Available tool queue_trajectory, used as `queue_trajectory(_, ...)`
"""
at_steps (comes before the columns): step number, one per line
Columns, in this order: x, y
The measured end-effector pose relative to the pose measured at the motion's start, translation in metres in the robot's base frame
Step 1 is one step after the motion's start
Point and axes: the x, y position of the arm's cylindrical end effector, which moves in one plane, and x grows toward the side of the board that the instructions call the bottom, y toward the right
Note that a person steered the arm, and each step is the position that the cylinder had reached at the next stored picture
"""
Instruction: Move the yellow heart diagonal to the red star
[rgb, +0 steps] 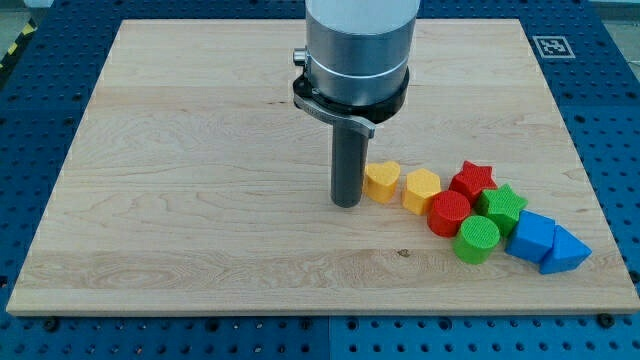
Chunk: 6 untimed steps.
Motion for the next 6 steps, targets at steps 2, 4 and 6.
queue_trajectory(2, 0.0000, 0.0000)
queue_trajectory(4, 0.0000, 0.0000)
queue_trajectory(6, 0.0000, 0.0000)
